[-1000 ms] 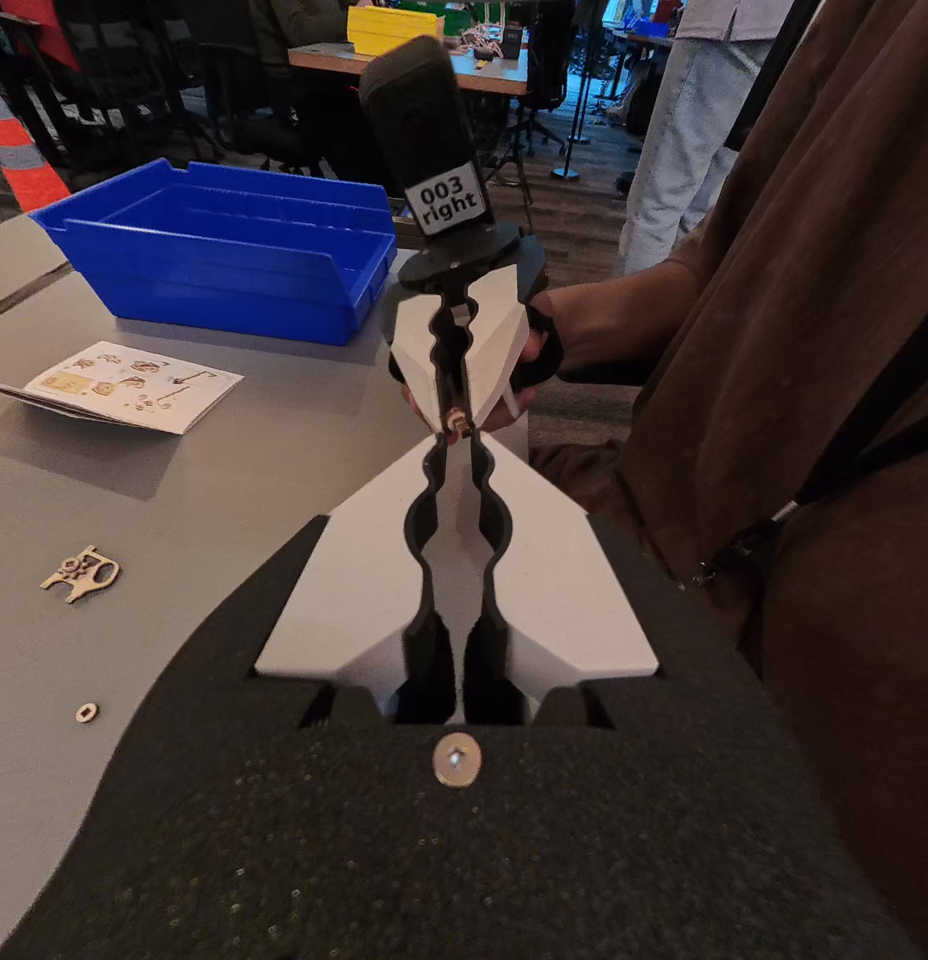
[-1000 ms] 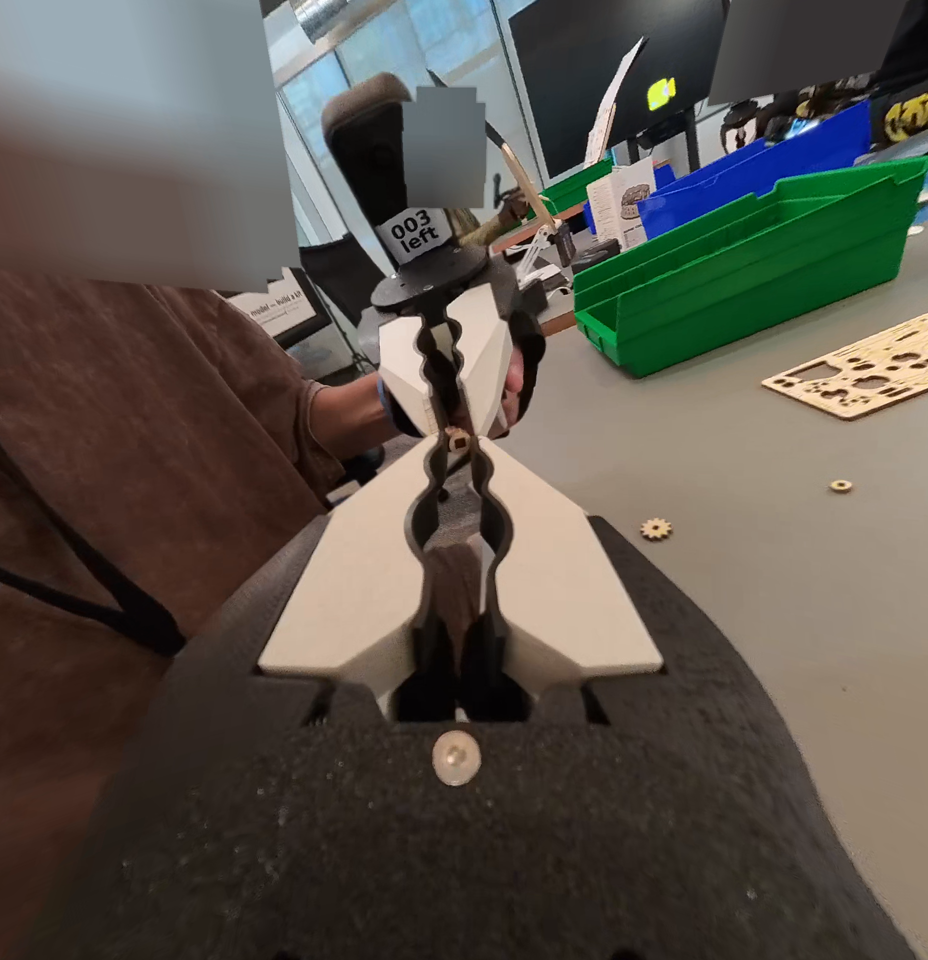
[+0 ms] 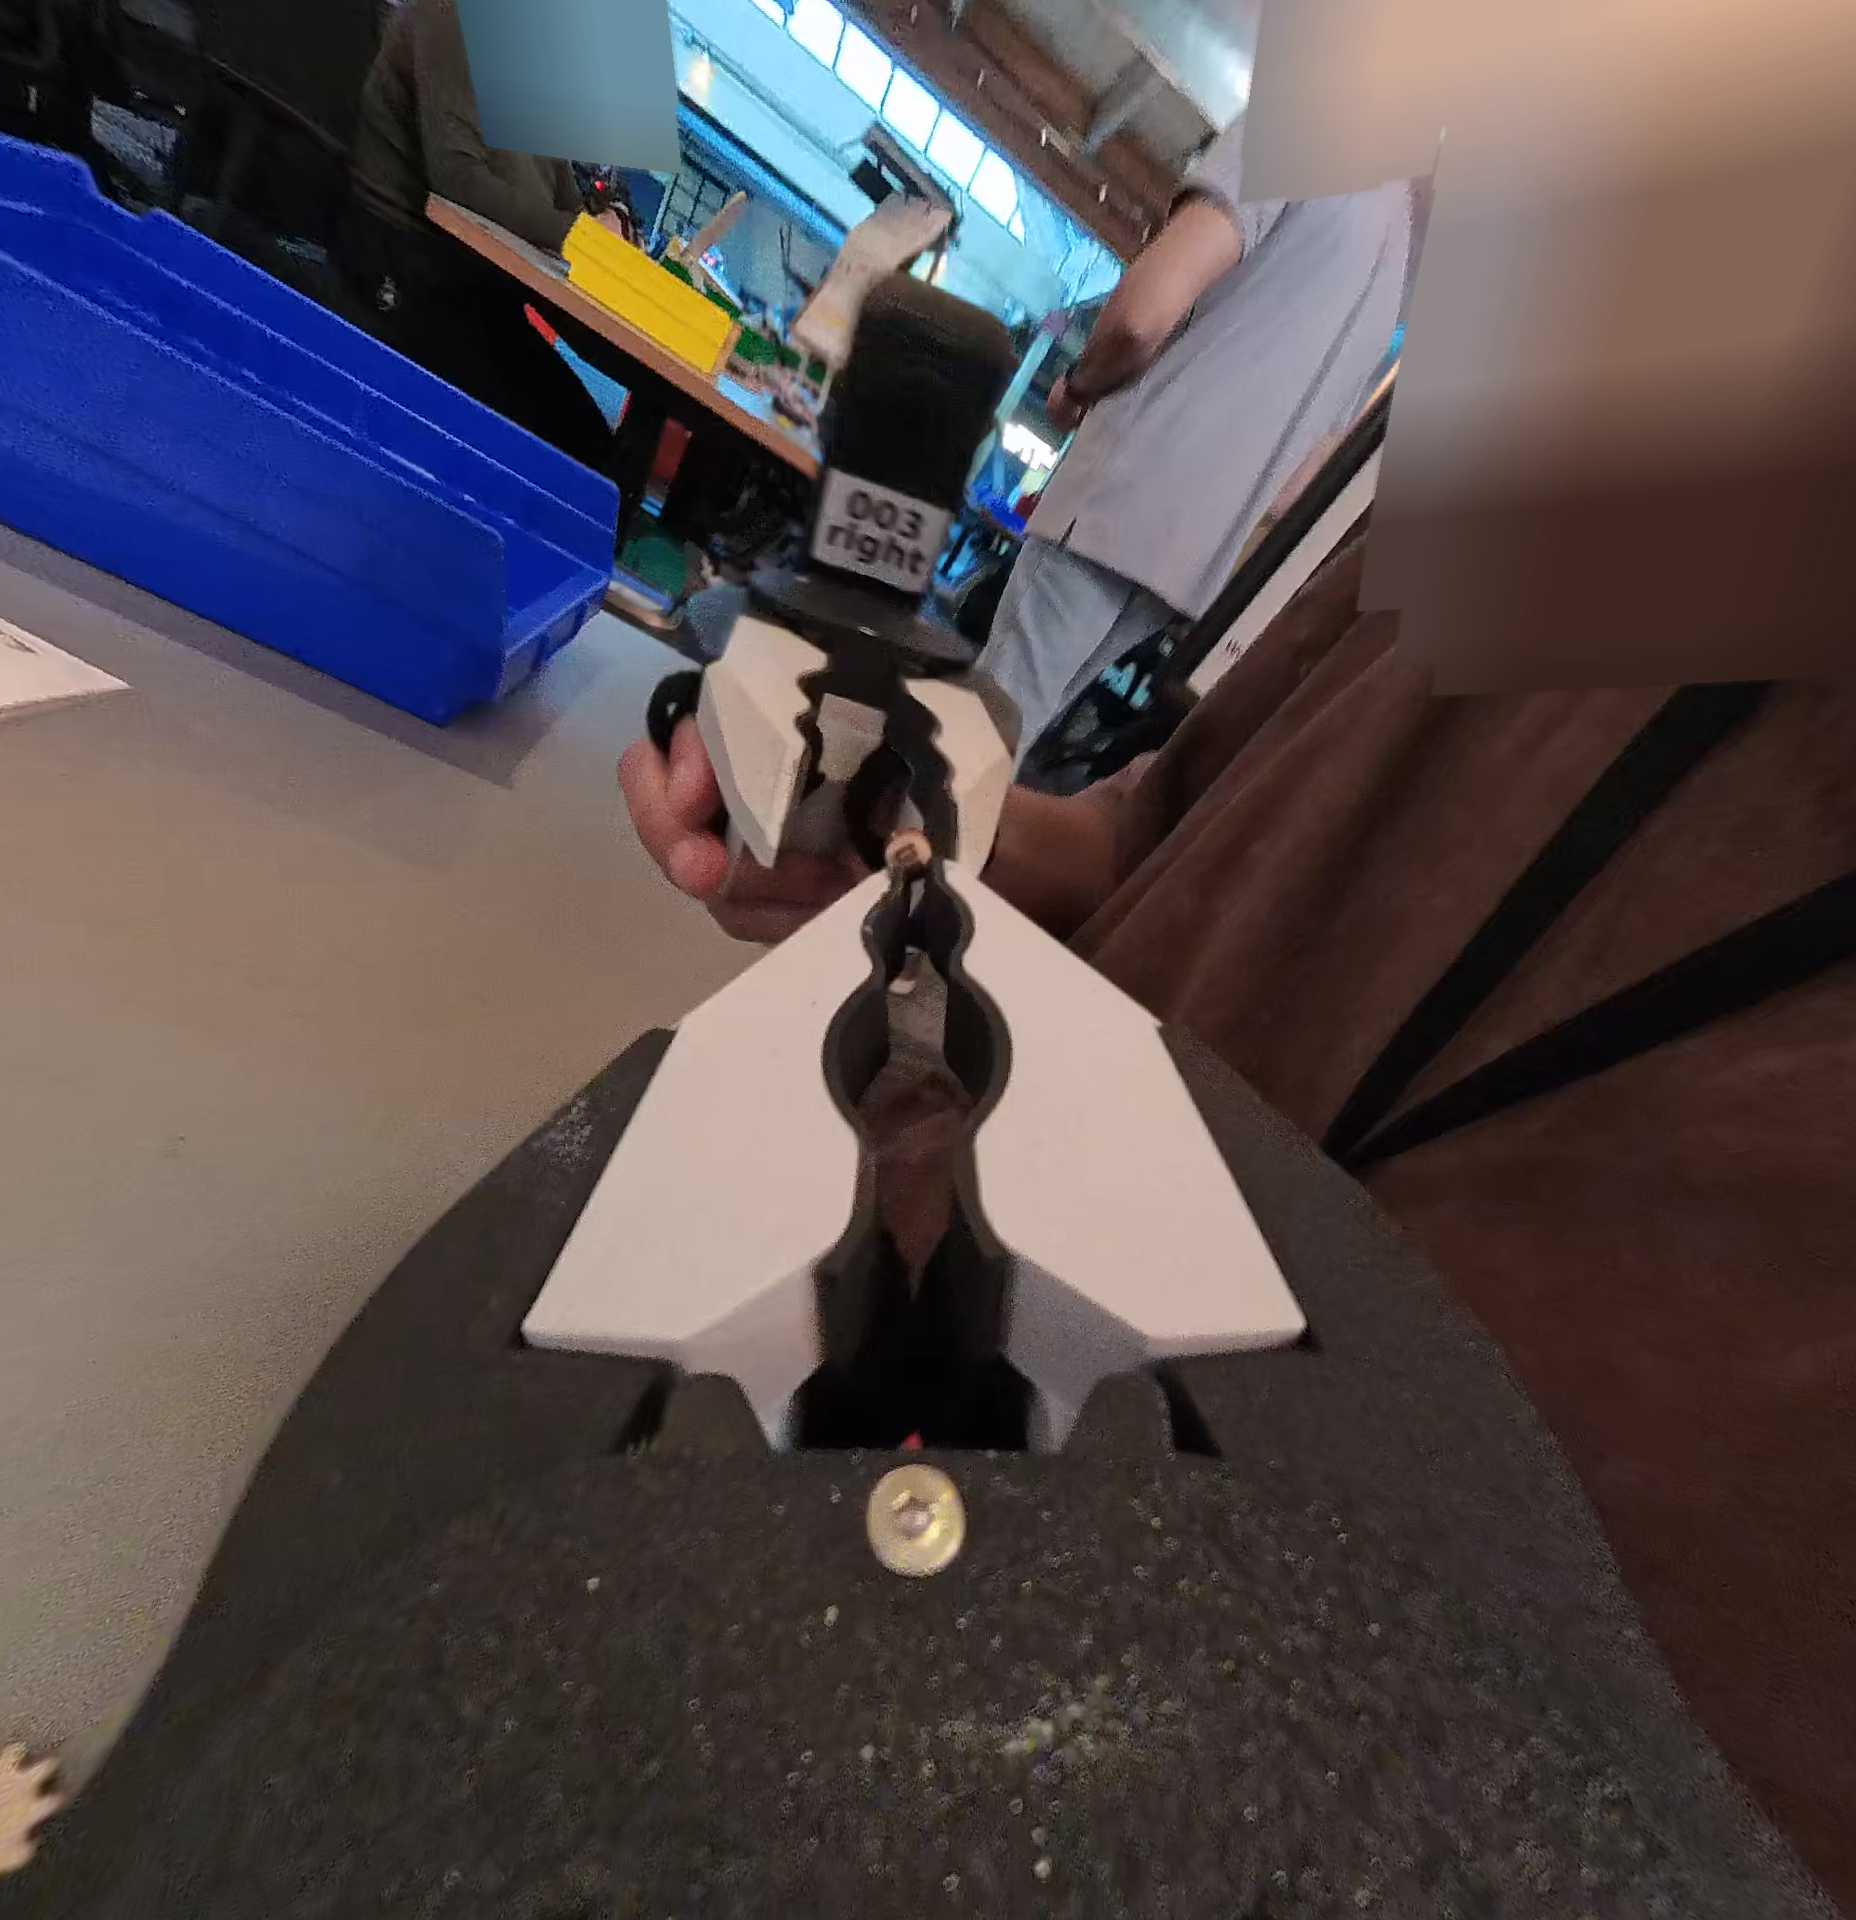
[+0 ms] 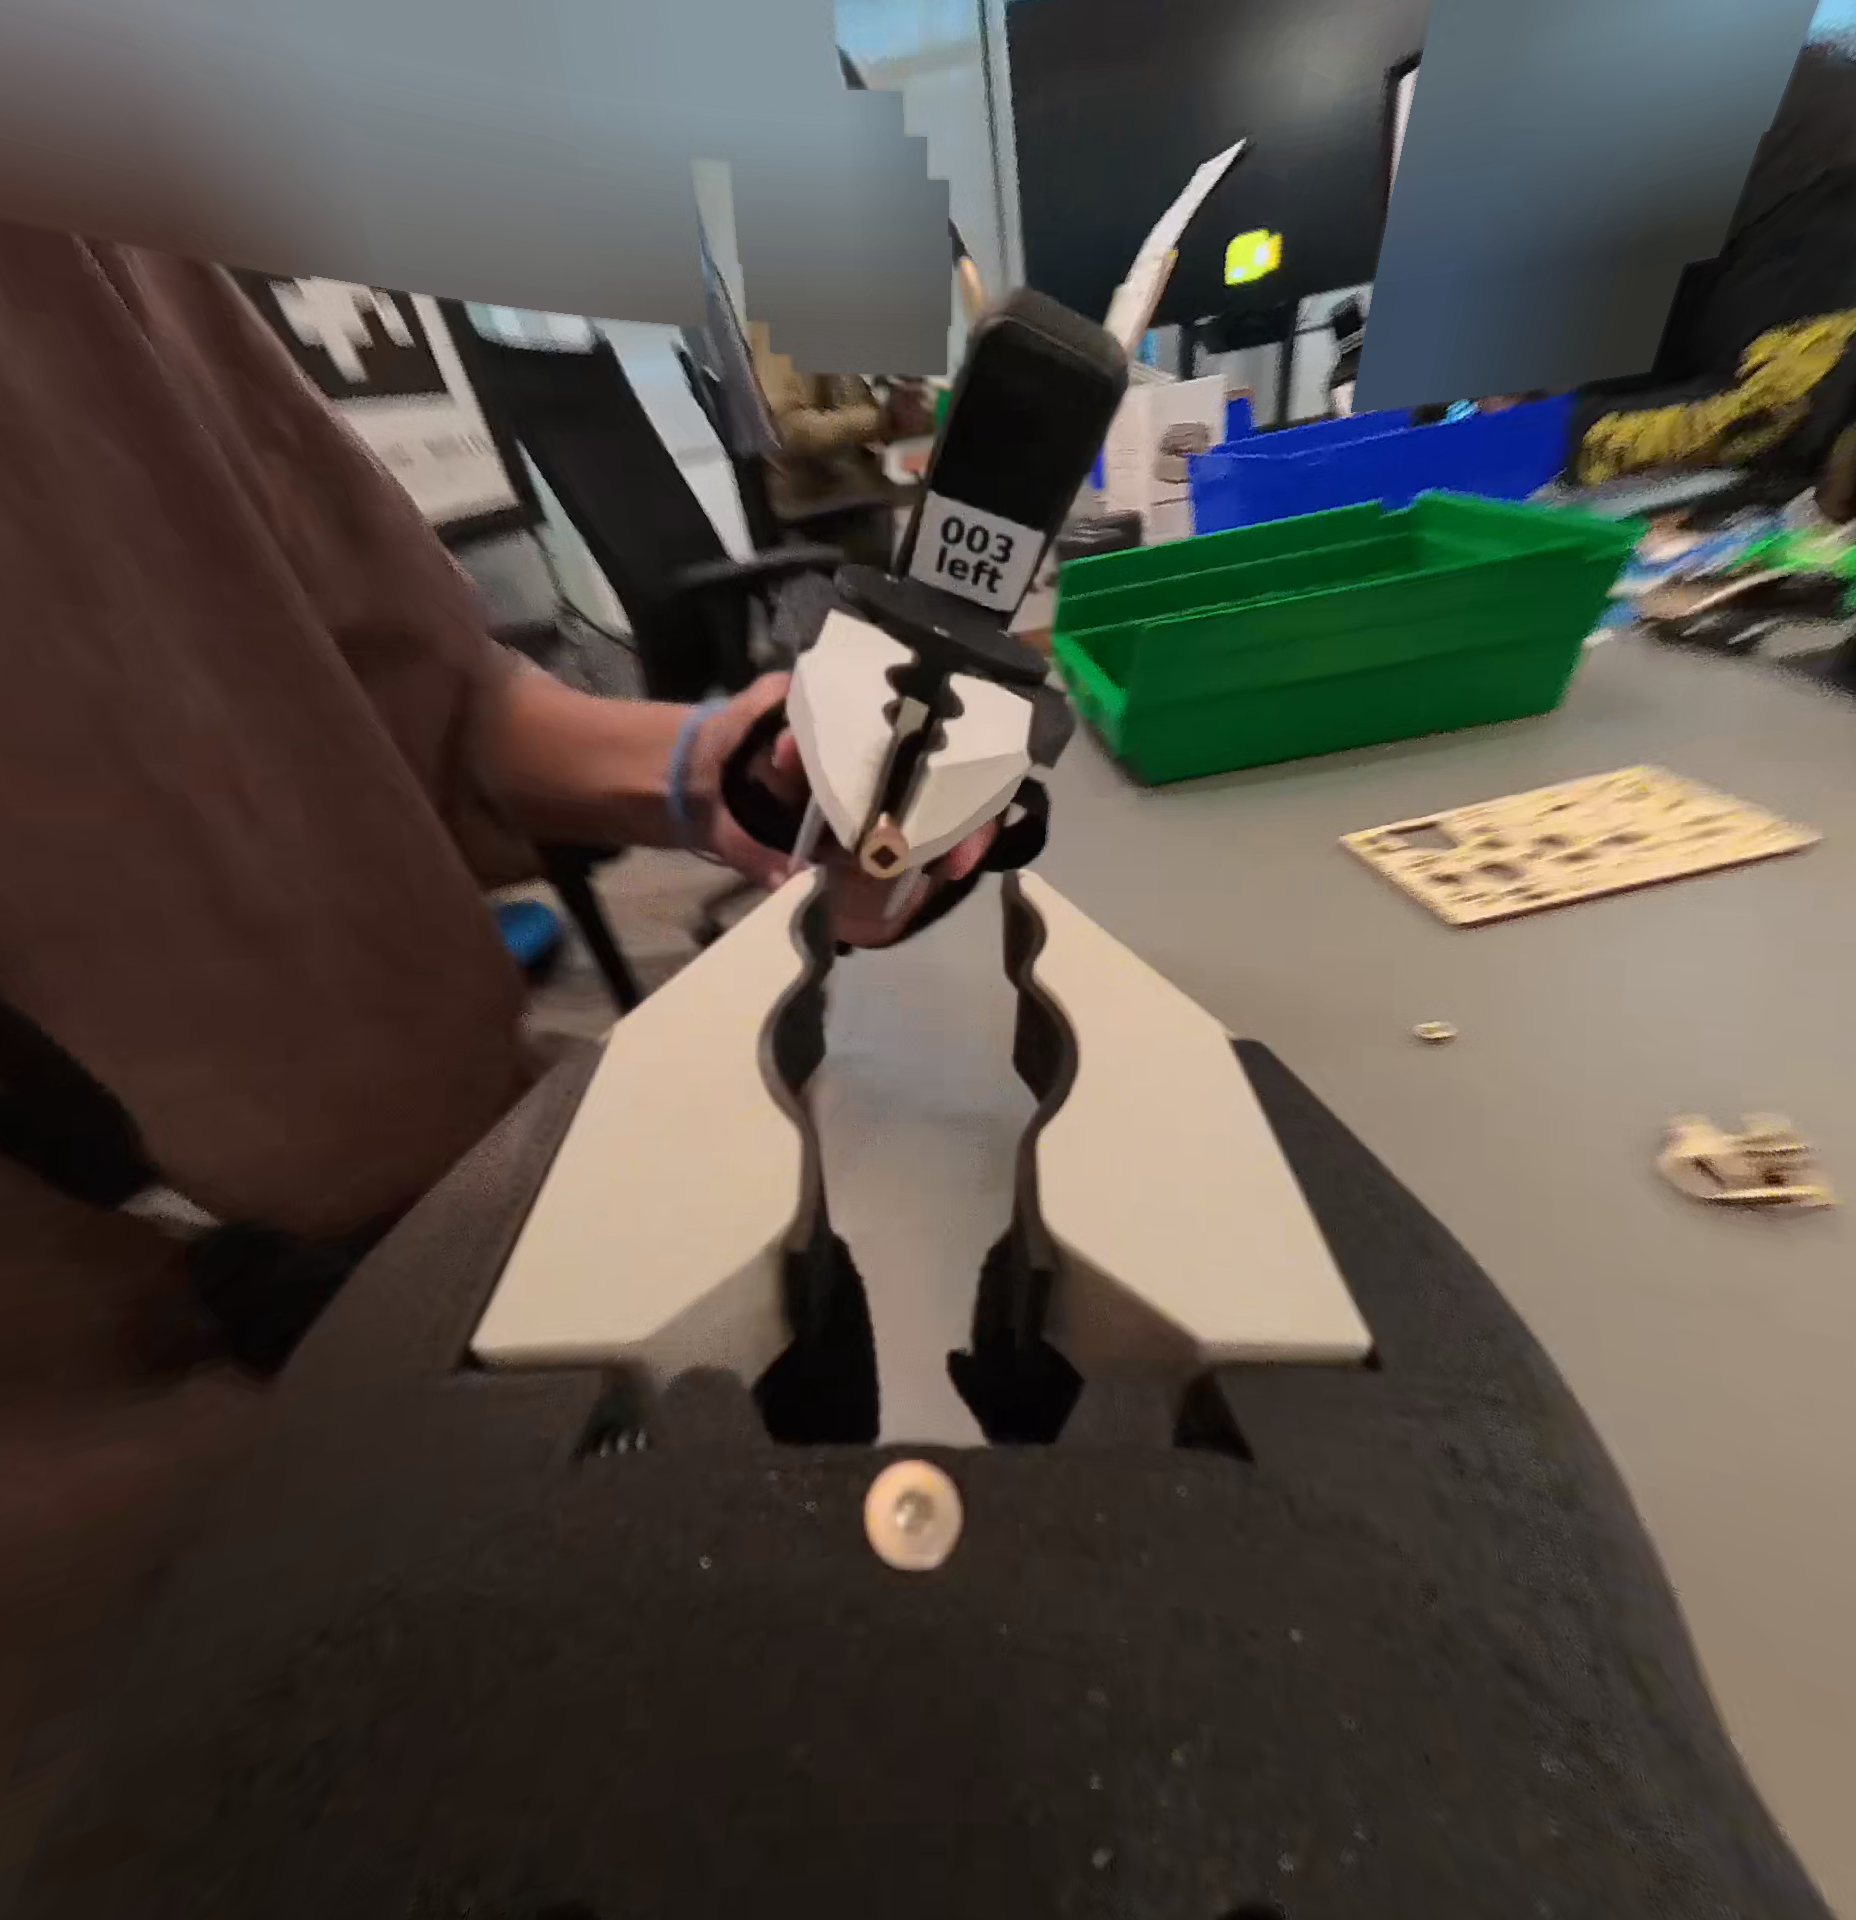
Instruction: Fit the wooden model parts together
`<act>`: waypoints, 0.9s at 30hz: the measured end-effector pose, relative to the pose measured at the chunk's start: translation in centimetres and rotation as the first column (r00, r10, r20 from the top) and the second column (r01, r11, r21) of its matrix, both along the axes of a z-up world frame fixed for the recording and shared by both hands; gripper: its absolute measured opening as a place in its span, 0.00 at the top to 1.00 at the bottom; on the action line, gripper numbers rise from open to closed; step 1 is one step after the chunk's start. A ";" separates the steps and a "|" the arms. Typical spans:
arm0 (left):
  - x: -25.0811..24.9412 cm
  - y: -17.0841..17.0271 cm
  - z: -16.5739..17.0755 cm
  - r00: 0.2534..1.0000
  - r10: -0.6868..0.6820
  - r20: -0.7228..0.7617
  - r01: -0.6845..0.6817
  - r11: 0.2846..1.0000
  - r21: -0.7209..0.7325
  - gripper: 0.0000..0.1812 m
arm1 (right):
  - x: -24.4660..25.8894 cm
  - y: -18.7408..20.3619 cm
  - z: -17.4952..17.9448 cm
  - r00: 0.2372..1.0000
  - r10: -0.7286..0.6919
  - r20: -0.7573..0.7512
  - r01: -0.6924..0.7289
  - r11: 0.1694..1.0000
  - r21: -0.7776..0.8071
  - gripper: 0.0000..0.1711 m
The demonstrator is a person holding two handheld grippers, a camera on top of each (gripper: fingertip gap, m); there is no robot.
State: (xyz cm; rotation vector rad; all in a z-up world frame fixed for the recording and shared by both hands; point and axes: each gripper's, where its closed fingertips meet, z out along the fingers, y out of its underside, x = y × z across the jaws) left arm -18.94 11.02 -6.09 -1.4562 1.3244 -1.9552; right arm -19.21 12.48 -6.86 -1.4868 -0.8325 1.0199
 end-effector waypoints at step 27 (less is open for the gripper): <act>0.4 0.1 -0.1 0.997 -0.072 -0.001 0.068 0.944 -0.324 1.00 | 0.0 -0.3 0.4 1.000 -0.022 0.020 0.020 0.995 0.093 0.95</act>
